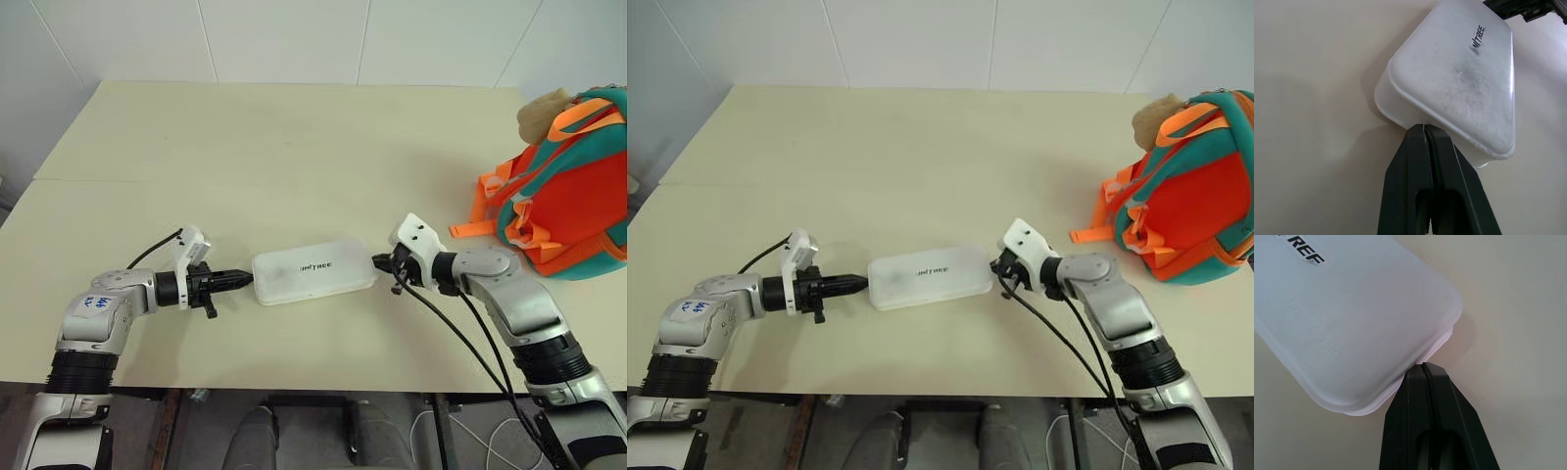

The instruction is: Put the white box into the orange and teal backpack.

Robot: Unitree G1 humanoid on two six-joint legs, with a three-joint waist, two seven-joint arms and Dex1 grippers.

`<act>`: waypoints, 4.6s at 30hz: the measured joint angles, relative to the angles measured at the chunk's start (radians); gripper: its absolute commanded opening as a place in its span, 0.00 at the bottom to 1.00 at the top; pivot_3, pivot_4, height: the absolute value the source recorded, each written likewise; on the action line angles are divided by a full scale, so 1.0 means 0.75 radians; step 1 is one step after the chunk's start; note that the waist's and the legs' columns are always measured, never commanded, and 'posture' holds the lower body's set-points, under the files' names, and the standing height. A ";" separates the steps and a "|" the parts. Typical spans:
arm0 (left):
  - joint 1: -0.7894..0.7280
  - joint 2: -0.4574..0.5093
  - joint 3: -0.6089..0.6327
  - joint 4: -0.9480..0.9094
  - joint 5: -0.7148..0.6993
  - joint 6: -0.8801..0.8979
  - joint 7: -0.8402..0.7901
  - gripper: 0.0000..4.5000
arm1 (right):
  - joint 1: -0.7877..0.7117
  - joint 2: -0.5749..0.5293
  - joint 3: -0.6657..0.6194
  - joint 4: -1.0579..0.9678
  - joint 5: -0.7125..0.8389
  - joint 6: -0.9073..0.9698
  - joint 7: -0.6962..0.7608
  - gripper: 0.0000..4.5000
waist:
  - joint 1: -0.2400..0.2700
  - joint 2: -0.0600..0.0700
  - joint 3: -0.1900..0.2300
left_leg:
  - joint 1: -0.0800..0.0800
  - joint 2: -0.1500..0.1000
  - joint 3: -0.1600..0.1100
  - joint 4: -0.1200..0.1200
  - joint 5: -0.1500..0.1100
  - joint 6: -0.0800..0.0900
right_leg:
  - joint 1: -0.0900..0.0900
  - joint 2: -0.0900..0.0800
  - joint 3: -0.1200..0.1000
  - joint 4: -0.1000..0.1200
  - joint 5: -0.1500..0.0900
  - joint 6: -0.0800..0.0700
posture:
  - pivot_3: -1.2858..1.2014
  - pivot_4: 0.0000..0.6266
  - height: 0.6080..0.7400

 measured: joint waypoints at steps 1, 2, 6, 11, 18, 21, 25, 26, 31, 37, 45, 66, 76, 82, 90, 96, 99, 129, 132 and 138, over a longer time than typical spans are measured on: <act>0.000 0.000 0.000 0.000 0.001 0.000 0.001 0.01 | 0.004 -0.010 0.000 -0.017 0.002 0.014 0.010 0.01 | -0.001 0.000 0.000 | 0.000 0.000 0.000 0.000 0.000 0.000 | 0.000 0.000 0.000 0.000 0.000 0.000 | 0.52 0.24 1.00; -0.001 0.000 0.000 0.000 0.002 -0.001 0.001 0.01 | 0.007 -0.021 0.000 -0.036 0.006 0.030 0.021 0.01 | -0.002 0.000 0.000 | 0.000 0.000 0.000 0.000 0.000 0.000 | 0.000 0.000 0.000 0.000 0.000 0.000 | 0.52 0.24 1.00; -0.004 0.011 -0.003 0.000 0.004 0.000 -0.012 0.01 | 0.035 -0.075 0.011 -0.122 0.020 0.080 0.073 0.01 | 0.000 0.000 0.000 | 0.000 0.000 0.000 0.000 0.000 0.000 | 0.000 0.000 0.000 0.000 0.000 0.000 | 0.52 0.24 1.00; -0.010 0.055 -0.027 -0.026 0.004 0.019 -0.043 0.01 | 0.094 -0.152 0.037 -0.240 0.051 0.134 0.144 0.01 | 0.000 0.000 0.000 | 0.000 0.000 0.000 0.000 -0.001 0.000 | 0.000 0.000 0.000 -0.001 0.000 -0.001 | 0.52 0.24 1.00; -0.008 0.079 -0.051 -0.090 -0.002 0.069 -0.080 0.01 | 0.153 -0.232 0.037 -0.328 0.072 0.155 0.194 0.01 | -0.002 0.000 0.000 | 0.000 0.000 0.000 0.000 -0.001 0.000 | 0.000 0.000 0.000 -0.001 -0.001 -0.002 | 0.52 0.24 1.00; 0.001 0.085 -0.054 -0.109 -0.005 0.081 -0.088 0.01 | 0.155 -0.242 0.037 -0.328 0.072 0.154 0.193 0.01 | 0.000 0.000 0.000 | 0.000 0.000 0.000 0.000 -0.001 0.000 | 0.000 0.000 0.000 -0.002 -0.001 -0.003 | 0.52 0.24 1.00; 0.004 0.100 -0.054 -0.107 -0.001 0.085 -0.089 0.01 | 0.168 -0.257 0.037 -0.328 0.065 0.150 0.188 0.01 | 0.001 0.000 0.000 | 0.000 0.000 0.000 0.000 -0.001 0.000 | 0.000 0.000 0.000 -0.002 -0.001 -0.003 | 0.52 0.24 1.00; 0.004 0.106 -0.054 -0.105 0.001 0.084 -0.087 0.01 | 0.170 -0.268 0.037 -0.328 0.060 0.149 0.187 0.01 | 0.000 0.000 0.000 | 0.000 0.000 0.000 0.000 -0.001 0.000 | 0.000 0.000 0.000 -0.002 -0.001 -0.003 | 0.52 0.24 1.00; 0.001 0.138 -0.052 -0.065 0.013 0.086 -0.078 0.01 | 0.177 -0.334 0.033 -0.302 0.038 0.121 0.187 0.01 | -0.001 0.000 0.000 | 0.000 0.000 0.001 0.000 -0.001 0.000 | 0.000 0.000 0.000 -0.002 -0.003 -0.005 | 0.52 0.24 1.00; -0.116 0.187 -0.035 0.044 0.065 0.129 -0.003 0.28 | 0.176 -0.404 -0.029 -0.240 0.040 0.111 0.191 0.28 | 0.003 0.000 0.000 | 0.000 0.000 0.001 0.001 -0.001 0.000 | 0.000 -0.001 0.000 -0.003 -0.003 -0.005 | 0.52 0.24 1.00; -0.210 0.237 -0.047 0.182 0.020 0.260 -0.096 0.85 | 0.168 -0.424 -0.078 -0.175 0.042 0.064 0.192 0.91 | -0.007 0.000 0.000 | 0.000 0.000 0.002 0.000 -0.002 0.000 | -0.001 0.000 0.000 -0.002 -0.001 -0.002 | 0.52 0.24 1.00; -0.414 0.170 -0.180 0.422 -0.147 0.945 -0.300 1.00 | 0.195 -0.383 -0.079 -0.194 0.065 0.065 0.150 1.00 | -0.001 0.000 0.000 | 0.000 0.000 0.001 0.002 -0.002 0.001 | 0.000 0.000 0.000 -0.001 -0.001 -0.001 | 0.52 0.24 1.00; -0.475 0.020 -0.198 0.475 -0.179 1.018 -0.244 1.00 | 0.192 -0.337 -0.076 -0.194 0.060 0.061 0.119 1.00 | 0.003 0.000 0.000 | 0.000 0.000 0.001 0.005 -0.002 0.001 | 0.002 0.000 0.000 0.000 0.000 0.000 | 0.52 0.24 1.00; -0.480 -0.050 -0.166 0.496 -0.193 1.015 -0.204 1.00 | 0.186 -0.294 -0.060 -0.213 0.058 0.064 0.101 1.00 | 0.005 0.000 -0.001 | 0.000 -0.002 0.000 0.008 -0.002 0.001 | 0.004 -0.001 0.001 -0.001 0.001 0.002 | 0.52 0.24 1.00; -0.477 -0.110 -0.147 0.511 -0.192 0.954 -0.168 1.00 | 0.186 -0.285 -0.060 -0.219 0.058 0.070 0.097 1.00 | 0.008 0.001 -0.001 | 0.000 -0.002 0.000 0.014 -0.002 0.001 | 0.007 -0.001 0.001 -0.001 -0.001 -0.004 | 0.52 0.24 1.00; -0.477 -0.145 -0.148 0.512 -0.192 0.927 -0.158 1.00 | 0.187 -0.280 -0.060 -0.221 0.058 0.074 0.095 1.00 | 0.009 0.001 -0.002 | 0.000 -0.002 0.000 0.019 -0.002 0.002 | 0.009 -0.002 0.002 -0.002 -0.001 -0.008 | 0.52 0.24 1.00; -0.484 -0.161 -0.155 0.518 -0.191 0.915 -0.157 1.00 | 0.187 -0.260 -0.060 -0.222 0.059 0.075 0.093 1.00 | 0.009 0.001 -0.002 | 0.000 -0.003 0.000 0.020 -0.002 0.002 | 0.009 -0.002 0.002 -0.003 -0.001 -0.009 | 0.52 0.24 1.00; -0.539 -0.015 -0.219 0.479 -0.229 0.892 -0.280 0.28 | 0.359 -0.142 -0.824 -0.506 0.380 0.498 -0.213 1.00 | 0.002 0.000 -0.001 | -0.002 -0.001 0.001 0.006 -0.003 0.003 | 0.003 -0.001 0.002 -0.007 0.001 -0.004 | 0.52 0.24 1.00; -0.538 -0.007 -0.110 0.440 -0.245 0.939 -0.206 0.28 | 0.378 -0.142 -0.951 -0.544 0.412 0.549 -0.269 1.00 | -0.001 0.000 -0.001 | -0.001 -0.001 0.002 0.005 -0.003 0.003 | 0.003 -0.001 0.002 -0.007 0.002 -0.004 | 0.52 0.24 1.00; -0.539 -0.047 0.040 0.399 -0.281 0.989 -0.079 0.28 | 0.323 -0.139 -0.969 -0.392 0.313 0.461 -0.458 1.00 | -0.001 0.000 -0.001 | -0.001 -0.002 0.003 0.005 -0.003 0.003 | 0.003 -0.002 0.004 -0.009 0.001 -0.006 | 0.52 0.24 1.00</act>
